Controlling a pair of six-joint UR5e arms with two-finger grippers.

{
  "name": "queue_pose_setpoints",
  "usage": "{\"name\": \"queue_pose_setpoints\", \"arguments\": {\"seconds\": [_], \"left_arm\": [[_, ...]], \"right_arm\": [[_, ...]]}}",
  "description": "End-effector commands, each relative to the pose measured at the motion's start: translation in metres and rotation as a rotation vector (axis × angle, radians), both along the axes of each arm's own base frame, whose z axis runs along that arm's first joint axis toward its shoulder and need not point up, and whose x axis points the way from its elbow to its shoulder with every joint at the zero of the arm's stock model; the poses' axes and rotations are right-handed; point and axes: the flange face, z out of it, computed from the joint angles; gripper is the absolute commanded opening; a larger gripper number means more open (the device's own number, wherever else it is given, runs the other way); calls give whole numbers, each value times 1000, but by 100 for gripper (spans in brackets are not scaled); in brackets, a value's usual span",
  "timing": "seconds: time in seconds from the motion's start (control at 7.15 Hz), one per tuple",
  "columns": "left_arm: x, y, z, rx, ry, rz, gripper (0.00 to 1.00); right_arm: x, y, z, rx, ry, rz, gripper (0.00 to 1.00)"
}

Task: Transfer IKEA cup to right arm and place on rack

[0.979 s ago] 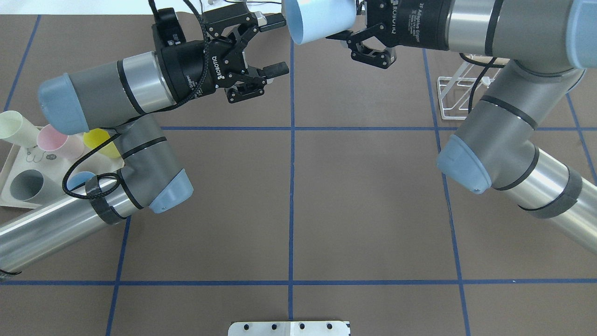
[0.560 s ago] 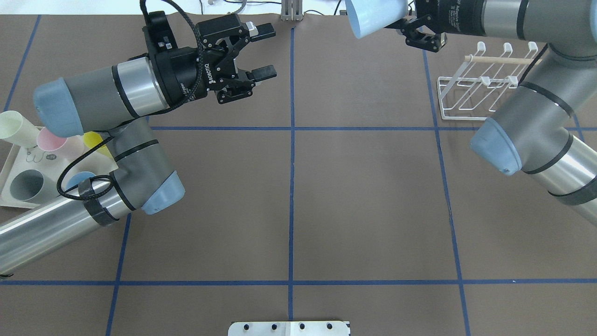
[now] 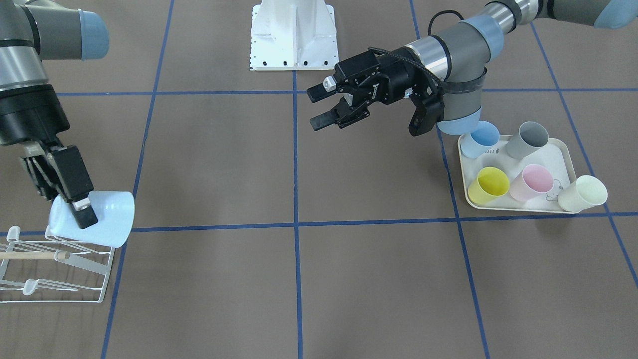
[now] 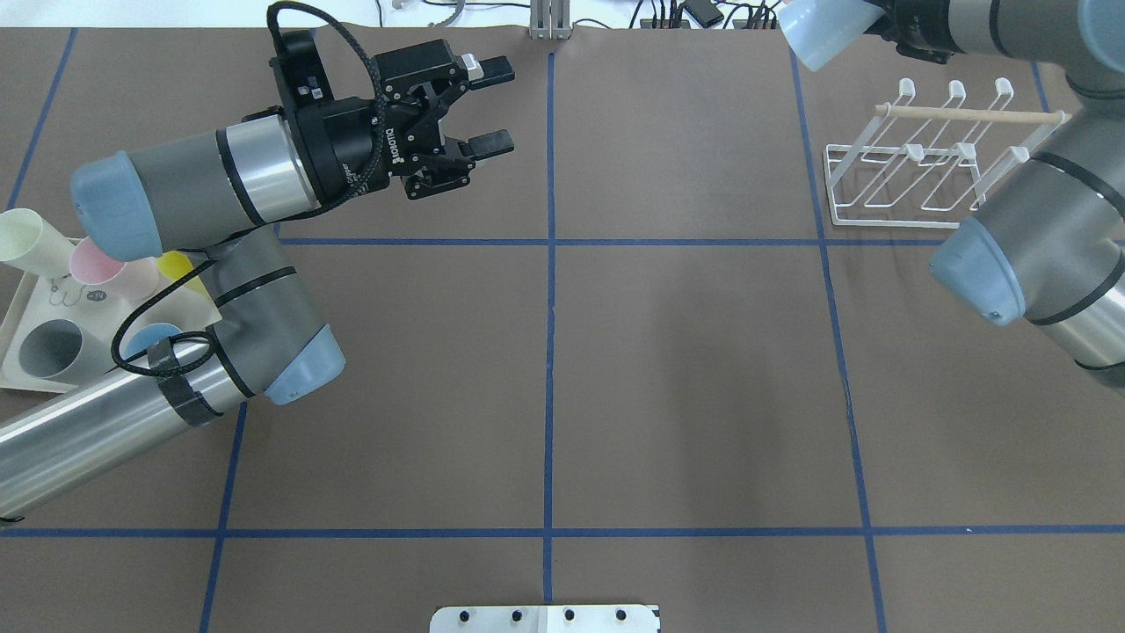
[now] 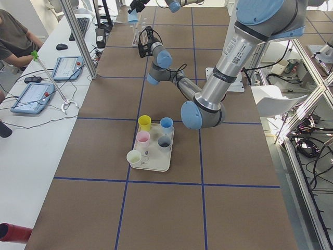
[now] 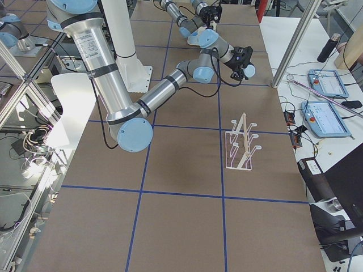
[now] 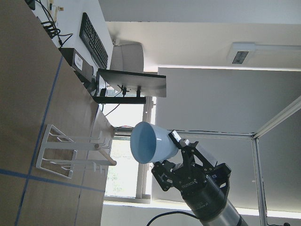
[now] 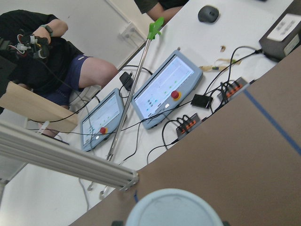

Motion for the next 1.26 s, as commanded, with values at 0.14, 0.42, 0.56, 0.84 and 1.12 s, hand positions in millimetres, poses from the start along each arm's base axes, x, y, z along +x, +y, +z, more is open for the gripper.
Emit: {"name": "queue_pose_setpoints", "arguments": {"seconds": [0.14, 0.42, 0.56, 0.84, 1.12], "left_arm": [[2, 0, 2, -4, -4, 1, 89], [2, -1, 2, 0, -8, -3, 89], [2, -1, 2, -1, -8, -4, 89], [2, -1, 2, -1, -8, -4, 90], [3, -1, 2, -1, -6, -2, 91]], "right_arm": [[-11, 14, 31, 1, 330, 23, 0], [-24, 19, 47, -2, 381, 25, 0], [-29, 19, 50, -6, 387, 18, 0], [-37, 15, 63, -20, 415, 26, 0], [-34, 17, 77, -33, 441, 40, 0]]}}
